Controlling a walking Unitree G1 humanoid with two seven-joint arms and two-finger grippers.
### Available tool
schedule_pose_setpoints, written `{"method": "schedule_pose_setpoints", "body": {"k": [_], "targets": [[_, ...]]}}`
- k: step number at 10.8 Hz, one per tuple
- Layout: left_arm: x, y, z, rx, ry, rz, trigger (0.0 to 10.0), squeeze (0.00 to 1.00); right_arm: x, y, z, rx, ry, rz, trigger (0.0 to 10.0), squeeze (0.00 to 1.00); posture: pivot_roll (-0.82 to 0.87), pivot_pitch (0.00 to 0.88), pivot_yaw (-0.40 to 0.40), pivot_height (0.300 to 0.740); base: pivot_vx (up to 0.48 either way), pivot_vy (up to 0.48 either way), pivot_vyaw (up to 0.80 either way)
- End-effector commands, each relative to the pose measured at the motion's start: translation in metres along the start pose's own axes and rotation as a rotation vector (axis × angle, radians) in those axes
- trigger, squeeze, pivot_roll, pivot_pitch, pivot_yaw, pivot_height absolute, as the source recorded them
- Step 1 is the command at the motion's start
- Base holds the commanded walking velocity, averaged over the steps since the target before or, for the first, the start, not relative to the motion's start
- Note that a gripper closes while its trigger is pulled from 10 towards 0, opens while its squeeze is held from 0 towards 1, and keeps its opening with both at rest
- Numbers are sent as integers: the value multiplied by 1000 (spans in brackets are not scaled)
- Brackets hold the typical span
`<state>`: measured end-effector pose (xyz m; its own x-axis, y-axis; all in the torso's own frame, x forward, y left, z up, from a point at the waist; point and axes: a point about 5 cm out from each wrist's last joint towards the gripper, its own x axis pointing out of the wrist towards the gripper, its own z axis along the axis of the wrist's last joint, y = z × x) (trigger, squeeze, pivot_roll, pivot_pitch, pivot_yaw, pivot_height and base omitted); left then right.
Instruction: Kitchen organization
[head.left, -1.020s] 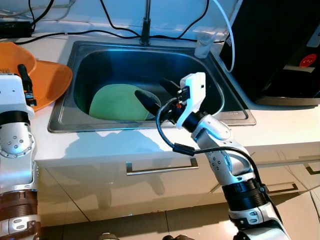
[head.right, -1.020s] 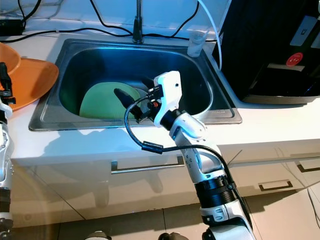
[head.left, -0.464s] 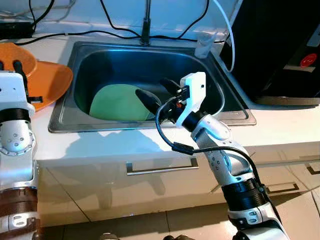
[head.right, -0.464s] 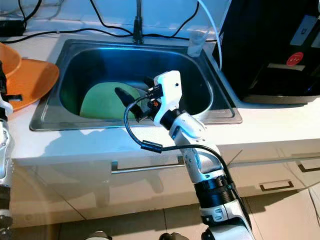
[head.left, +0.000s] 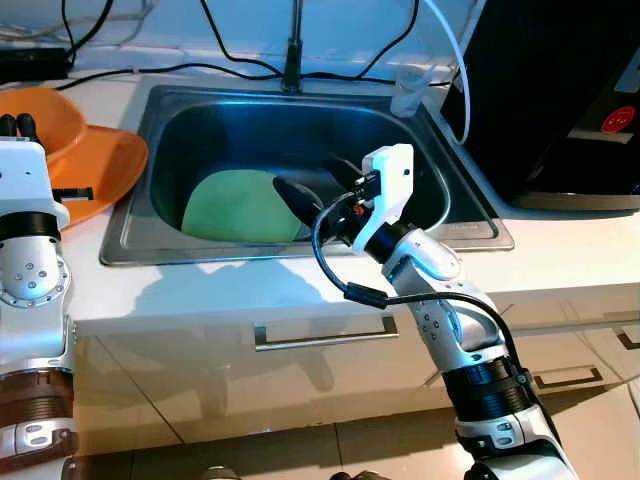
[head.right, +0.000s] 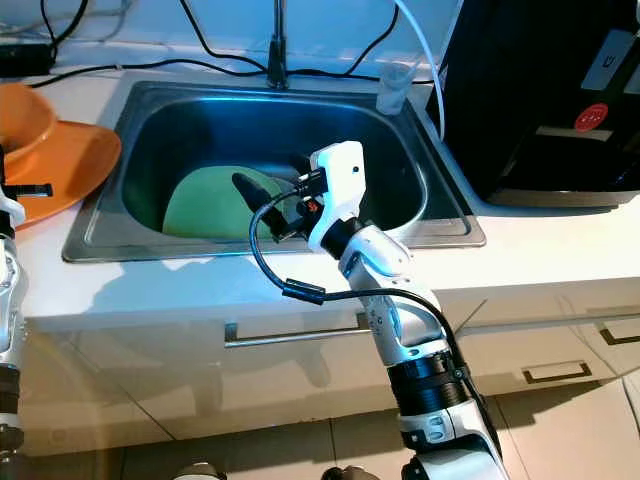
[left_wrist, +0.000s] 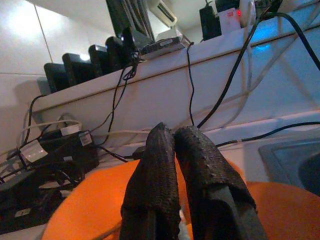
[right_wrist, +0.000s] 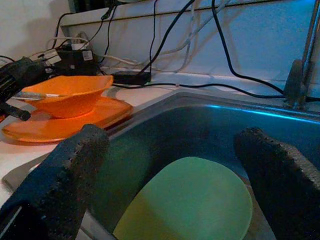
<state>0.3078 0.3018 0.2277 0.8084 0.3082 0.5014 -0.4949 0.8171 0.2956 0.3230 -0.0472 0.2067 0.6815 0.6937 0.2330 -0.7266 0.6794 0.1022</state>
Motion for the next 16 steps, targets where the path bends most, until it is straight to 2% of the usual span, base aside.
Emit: {"method": "schedule_pose_setpoints", "body": {"k": [1, 3, 4, 7, 8, 9, 10, 11, 12, 13, 14, 15, 16], "targets": [[2, -2, 2, -5, -10, -16, 0, 0, -1, -6, 3, -14, -12, -27, 10000, 0, 148, 55, -66, 740, 0, 0, 0], [5, -1, 8, 19, -44, -9, 0, 0, 0, -6, 4, -13, -14, -27, 10000, 0, 151, 55, -66, 740, 0, 0, 0], [7, 2, 17, 88, -92, 11, 0, 0, 1, -6, 4, -11, -16, -28, 10000, 0, 156, 56, -65, 740, 0, 0, 0], [15, 12, 35, 163, -164, 56, 0, 0, 2, -6, 1, -5, -15, -30, 10000, 0, 161, 53, -65, 740, 0, 0, 0], [18, 15, 45, 173, -200, 63, 0, 0, 2, -7, 1, -4, -16, -31, 10000, 0, 163, 52, -65, 740, 0, 0, 0], [27, 18, 79, 167, -309, 70, 0, 0, 2, -7, 1, -4, -16, -33, 10000, 0, 165, 51, -67, 740, 0, 0, 0], [34, 15, 102, 107, -376, 53, 0, 0, 3, -8, 0, -2, -16, -33, 10000, 0, 166, 49, -67, 740, 0, 0, 0], [40, 10, 114, 17, -389, 37, 0, 0, 4, -8, 0, -1, -16, -34, 10000, 0, 166, 48, -67, 740, 0, 0, 0], [47, 1, 123, -158, -363, -17, 0, 0, 4, -9, -1, 15, -19, -43, 10000, 0, 165, 47, -65, 740, 0, 0, 0], [53, -13, 121, -359, -291, -78, 0, 0, 4, -13, -1, 56, -31, -79, 10000, 0, 164, 44, -61, 740, 0, 0, 0], [56, -27, 107, -586, -166, -109, 0, 0, 3, -20, 1, 97, -50, -130, 10000, 0, 158, 40, -52, 740, 0, 0, 0], [53, -42, 96, -728, -73, -174, 0, 0, 2, -29, 3, 131, -73, -192, 10000, 0, 157, 40, -51, 740, 0, 0, 0], [48, -57, 92, -780, -44, -242, 0, 0, 0, -36, 4, 165, -92, -244, 10000, 0, 156, 39, -45, 740, 0, 0, 0]]}}
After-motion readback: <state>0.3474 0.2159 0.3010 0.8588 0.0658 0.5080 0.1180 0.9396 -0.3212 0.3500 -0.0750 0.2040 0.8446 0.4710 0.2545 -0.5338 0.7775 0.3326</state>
